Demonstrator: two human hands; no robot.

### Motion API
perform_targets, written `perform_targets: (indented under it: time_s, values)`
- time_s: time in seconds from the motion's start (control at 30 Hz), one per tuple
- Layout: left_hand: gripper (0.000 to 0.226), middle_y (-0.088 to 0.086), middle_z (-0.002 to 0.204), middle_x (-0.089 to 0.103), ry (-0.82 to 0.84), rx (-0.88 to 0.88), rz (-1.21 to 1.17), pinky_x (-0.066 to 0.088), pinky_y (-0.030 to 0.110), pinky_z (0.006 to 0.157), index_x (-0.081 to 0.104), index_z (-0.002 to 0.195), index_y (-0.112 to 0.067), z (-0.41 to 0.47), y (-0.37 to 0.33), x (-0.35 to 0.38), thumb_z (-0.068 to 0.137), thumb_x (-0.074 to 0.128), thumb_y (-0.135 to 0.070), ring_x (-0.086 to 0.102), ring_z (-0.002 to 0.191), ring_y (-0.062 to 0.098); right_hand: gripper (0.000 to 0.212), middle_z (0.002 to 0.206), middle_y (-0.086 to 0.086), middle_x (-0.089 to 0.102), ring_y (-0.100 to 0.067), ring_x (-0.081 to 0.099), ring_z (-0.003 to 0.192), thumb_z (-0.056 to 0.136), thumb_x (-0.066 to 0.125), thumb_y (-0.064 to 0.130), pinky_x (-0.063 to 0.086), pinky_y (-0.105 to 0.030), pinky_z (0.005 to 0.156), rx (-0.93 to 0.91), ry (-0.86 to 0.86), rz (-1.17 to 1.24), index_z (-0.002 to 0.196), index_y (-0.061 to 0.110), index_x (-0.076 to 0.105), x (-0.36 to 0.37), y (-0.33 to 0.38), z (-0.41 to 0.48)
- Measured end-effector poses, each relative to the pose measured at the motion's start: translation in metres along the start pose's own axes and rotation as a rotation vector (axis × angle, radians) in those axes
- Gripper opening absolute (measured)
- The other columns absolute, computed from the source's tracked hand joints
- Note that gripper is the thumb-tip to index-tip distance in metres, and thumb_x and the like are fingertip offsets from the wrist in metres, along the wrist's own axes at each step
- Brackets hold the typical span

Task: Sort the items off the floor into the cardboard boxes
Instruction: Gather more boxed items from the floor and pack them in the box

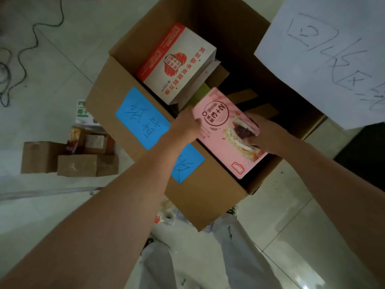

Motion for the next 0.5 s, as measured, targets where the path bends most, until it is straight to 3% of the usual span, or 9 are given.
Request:
perform_targets:
  time_s: [0.1, 0.17, 0.3, 0.4, 0.5]
  values:
    - [0.032, 0.008, 0.115, 0.062, 0.083, 0.006, 0.08, 0.057, 0.041, 0.083, 0.047, 0.129, -0.014, 0.0, -0.003, 0.015, 0.101, 0.037, -0.028, 0.064, 0.094, 0.022, 0.069, 0.134, 0.002, 0.054, -0.024, 0.051, 0.124, 0.087, 0.071, 0.024, 0.037, -0.032, 0.092, -0.018, -0.1, -0.051, 0.145, 0.029, 0.035, -0.004, 0.004, -0.004]
    - [0.035, 0.002, 0.107, 0.062, 0.082, 0.041, 0.054, 0.057, 0.042, 0.083, 0.044, 0.133, -0.017, -0.01, 0.0, 0.022, 0.101, 0.038, -0.028, 0.065, 0.093, 0.022, 0.069, 0.141, -0.001, 0.05, -0.027, 0.05, 0.127, 0.087, 0.07, 0.023, 0.038, -0.035, 0.098, -0.012, -0.131, -0.068, 0.146, 0.028, 0.034, -0.002, 0.008, -0.006]
    - [0.039, -0.004, 0.108, 0.061, 0.026, 0.058, -0.204, 0.054, 0.041, 0.088, 0.04, 0.139, -0.024, -0.027, 0.02, 0.019, 0.1, 0.042, -0.027, 0.065, 0.098, 0.018, 0.072, 0.142, -0.005, 0.045, -0.031, 0.049, 0.127, 0.088, 0.066, 0.027, 0.044, -0.049, 0.102, -0.003, -0.105, -0.158, 0.148, 0.031, 0.026, 0.013, 0.013, -0.01]
    - [0.041, -0.015, 0.102, 0.063, -0.063, 0.045, -0.332, 0.055, 0.032, 0.08, 0.043, 0.139, -0.029, -0.048, 0.043, 0.005, 0.098, 0.043, -0.028, 0.068, 0.09, 0.015, 0.072, 0.143, -0.009, 0.042, -0.034, 0.047, 0.128, 0.091, 0.063, 0.031, 0.044, -0.051, 0.101, 0.032, -0.116, -0.197, 0.15, 0.029, 0.022, 0.019, 0.016, -0.014]
    - [0.035, -0.02, 0.097, 0.059, -0.199, -0.027, -0.453, 0.056, 0.043, 0.084, 0.052, 0.131, -0.028, -0.074, 0.076, -0.016, 0.097, 0.045, -0.022, 0.069, 0.087, 0.028, 0.07, 0.144, -0.012, 0.041, -0.036, 0.045, 0.128, 0.09, 0.065, 0.027, 0.043, -0.055, 0.102, 0.053, -0.172, -0.229, 0.148, 0.022, 0.027, 0.021, 0.026, -0.025]
Point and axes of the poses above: each hand's wrist, its own z-axis towards the middle knuckle, its own x-axis out of the palm, y = z × x, the point moved 8 cm from there along z, towards the middle knuckle
